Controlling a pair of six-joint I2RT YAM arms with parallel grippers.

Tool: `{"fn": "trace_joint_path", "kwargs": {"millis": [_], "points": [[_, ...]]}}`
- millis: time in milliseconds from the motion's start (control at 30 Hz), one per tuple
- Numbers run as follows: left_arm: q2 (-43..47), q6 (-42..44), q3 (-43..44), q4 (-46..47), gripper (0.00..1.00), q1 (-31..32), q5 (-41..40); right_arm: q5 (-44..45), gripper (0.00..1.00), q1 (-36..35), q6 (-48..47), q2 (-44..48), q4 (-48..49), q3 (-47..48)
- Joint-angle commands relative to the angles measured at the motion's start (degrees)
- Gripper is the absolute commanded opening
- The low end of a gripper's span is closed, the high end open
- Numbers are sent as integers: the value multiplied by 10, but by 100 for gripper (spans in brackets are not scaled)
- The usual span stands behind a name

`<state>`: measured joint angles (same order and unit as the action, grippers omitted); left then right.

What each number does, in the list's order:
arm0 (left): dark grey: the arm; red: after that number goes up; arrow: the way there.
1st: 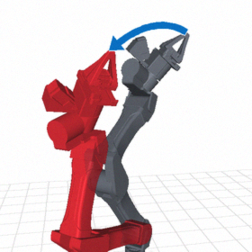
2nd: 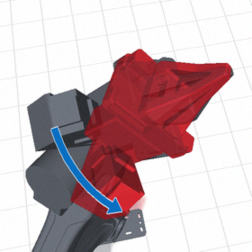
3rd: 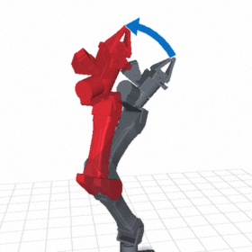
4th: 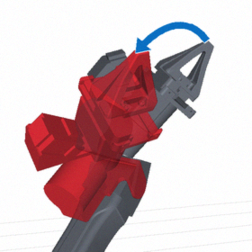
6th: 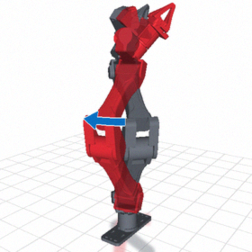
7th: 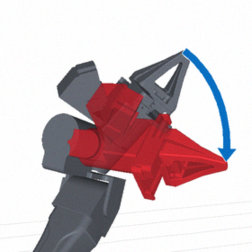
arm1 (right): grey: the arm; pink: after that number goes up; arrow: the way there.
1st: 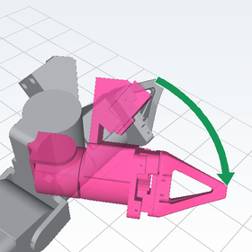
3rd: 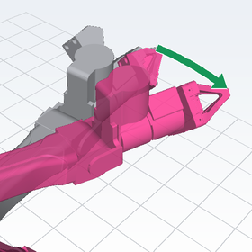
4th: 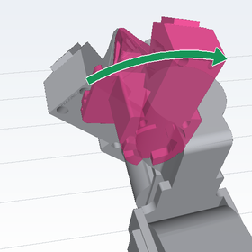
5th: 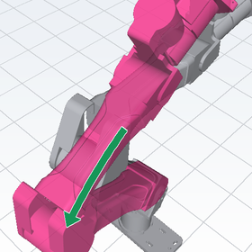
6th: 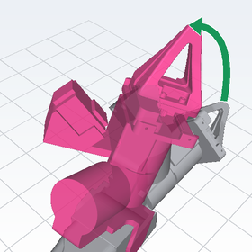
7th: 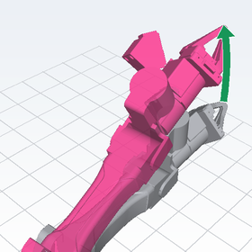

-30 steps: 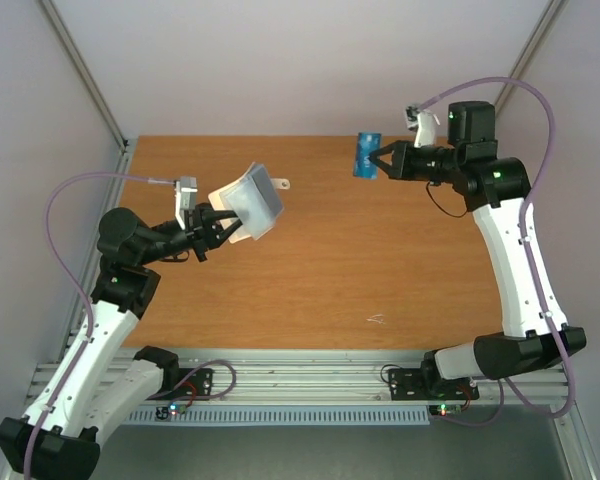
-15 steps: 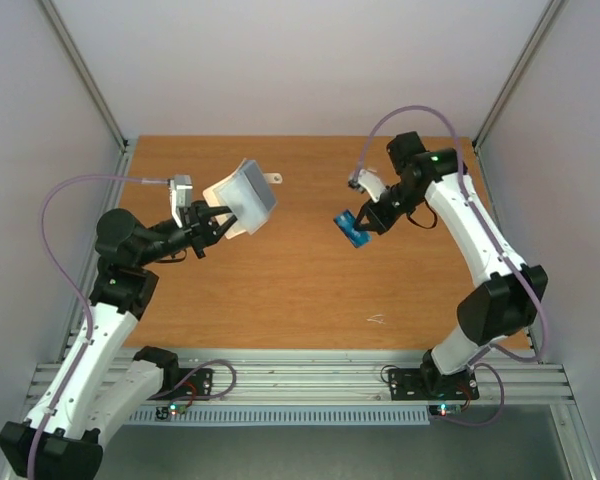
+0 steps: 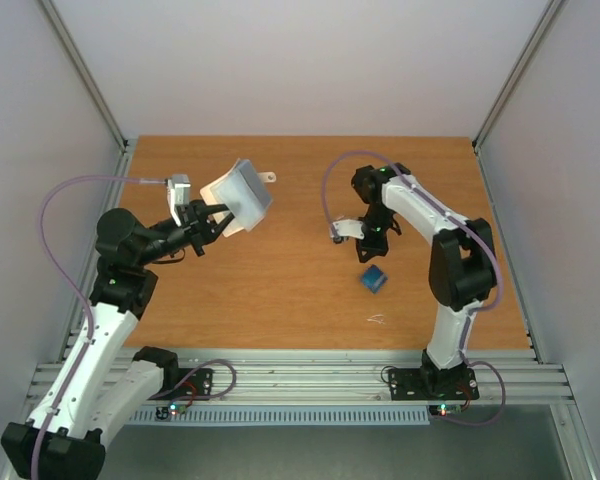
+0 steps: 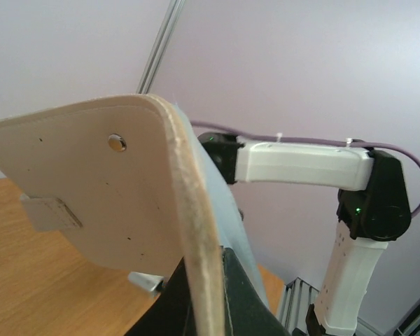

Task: Take the credit cards out of the card holder

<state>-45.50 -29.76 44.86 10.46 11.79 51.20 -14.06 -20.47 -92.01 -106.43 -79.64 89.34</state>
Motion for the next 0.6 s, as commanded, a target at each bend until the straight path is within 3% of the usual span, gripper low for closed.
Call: {"fn": "trace_joint_path", "kwargs": {"millis": [0,267,333,433,567], "points": [[-6,8,2,31,0,-6,-6,43,1,-17,-108,-55,83,-20],[-14,12,9,20,0,-12,-7,79,2,-11,-49,-57,195,-45],[-16,11,6,26,0,-13,-8,85,7,-10,-10,-53,207,-42],[-15,10,3,27,0,-12,-6,122,17,-8,123,-22,286,-66],[-13,20,0,16,0,-12,-6,179,33,4,391,67,384,-133]]}}
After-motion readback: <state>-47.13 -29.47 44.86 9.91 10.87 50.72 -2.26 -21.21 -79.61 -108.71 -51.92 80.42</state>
